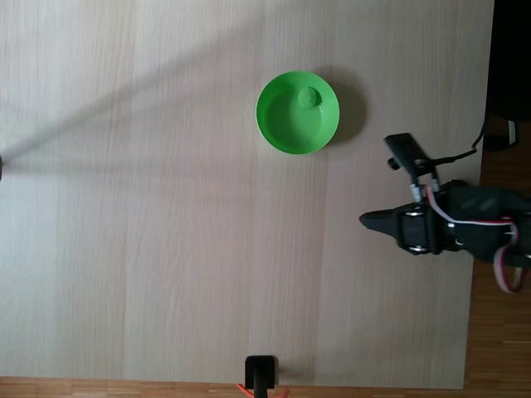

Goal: Grasp a green pompom and put it in the green bowl.

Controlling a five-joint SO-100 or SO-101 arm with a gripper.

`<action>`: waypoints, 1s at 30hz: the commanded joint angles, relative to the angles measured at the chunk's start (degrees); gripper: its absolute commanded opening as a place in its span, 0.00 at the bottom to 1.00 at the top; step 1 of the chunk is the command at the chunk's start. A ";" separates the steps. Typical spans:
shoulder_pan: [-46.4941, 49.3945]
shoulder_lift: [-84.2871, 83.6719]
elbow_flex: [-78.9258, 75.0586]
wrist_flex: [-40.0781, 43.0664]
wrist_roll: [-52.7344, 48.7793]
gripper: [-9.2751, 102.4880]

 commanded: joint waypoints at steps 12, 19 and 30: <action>-5.98 10.99 22.24 -11.78 1.14 0.08; -6.15 15.38 25.22 -11.87 1.23 0.08; -2.99 19.78 29.36 -12.57 7.21 0.08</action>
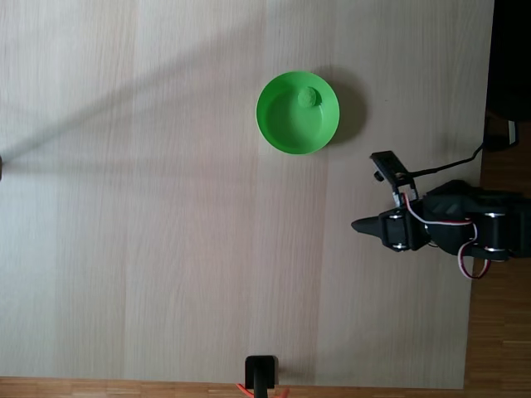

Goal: Grasp a green pompom and put it in the green bowl.

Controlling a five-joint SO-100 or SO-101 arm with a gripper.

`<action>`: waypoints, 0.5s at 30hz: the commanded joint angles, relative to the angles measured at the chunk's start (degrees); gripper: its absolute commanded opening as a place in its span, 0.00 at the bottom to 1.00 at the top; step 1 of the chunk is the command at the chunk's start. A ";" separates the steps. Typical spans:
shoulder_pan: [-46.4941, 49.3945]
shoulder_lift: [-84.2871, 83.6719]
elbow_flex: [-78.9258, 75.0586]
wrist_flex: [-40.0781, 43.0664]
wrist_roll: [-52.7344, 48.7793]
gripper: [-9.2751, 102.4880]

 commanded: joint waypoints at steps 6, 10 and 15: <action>1.32 2.90 2.99 -0.70 0.35 0.08; 0.70 5.27 4.57 -0.70 0.26 0.08; 0.62 7.82 6.33 -0.70 0.26 0.08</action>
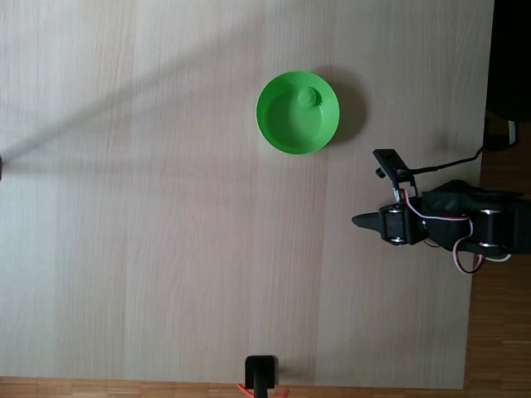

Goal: Grasp a green pompom and put it in the green bowl.

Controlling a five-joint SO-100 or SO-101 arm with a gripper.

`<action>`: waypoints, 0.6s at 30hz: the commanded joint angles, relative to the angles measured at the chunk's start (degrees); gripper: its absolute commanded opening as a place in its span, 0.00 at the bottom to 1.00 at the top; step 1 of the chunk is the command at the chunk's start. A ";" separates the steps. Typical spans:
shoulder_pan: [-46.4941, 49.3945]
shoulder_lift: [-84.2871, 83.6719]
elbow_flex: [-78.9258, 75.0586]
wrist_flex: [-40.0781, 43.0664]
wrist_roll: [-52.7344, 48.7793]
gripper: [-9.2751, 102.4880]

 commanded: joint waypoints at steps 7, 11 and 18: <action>-0.35 6.59 4.22 -0.70 0.00 0.08; 0.00 9.84 5.19 0.09 0.00 0.08; 0.00 11.25 5.54 0.18 0.00 0.08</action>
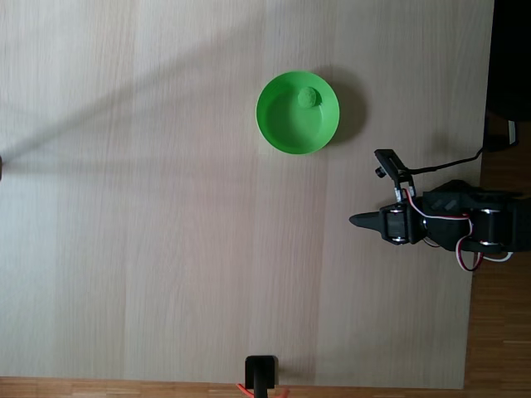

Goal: Grasp a green pompom and put it in the green bowl.

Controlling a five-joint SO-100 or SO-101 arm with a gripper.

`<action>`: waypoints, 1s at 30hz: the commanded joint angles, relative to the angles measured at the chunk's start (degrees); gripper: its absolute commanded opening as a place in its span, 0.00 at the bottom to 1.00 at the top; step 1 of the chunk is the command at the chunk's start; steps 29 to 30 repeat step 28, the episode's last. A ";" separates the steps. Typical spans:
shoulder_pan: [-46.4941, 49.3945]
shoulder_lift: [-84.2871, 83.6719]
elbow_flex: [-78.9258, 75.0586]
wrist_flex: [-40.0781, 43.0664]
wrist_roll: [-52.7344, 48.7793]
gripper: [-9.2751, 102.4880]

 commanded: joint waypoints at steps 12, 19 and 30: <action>-0.09 0.53 -0.35 0.00 0.00 0.08; -0.09 0.53 -0.35 0.00 0.00 0.08; -0.53 0.00 -0.79 0.18 0.00 0.08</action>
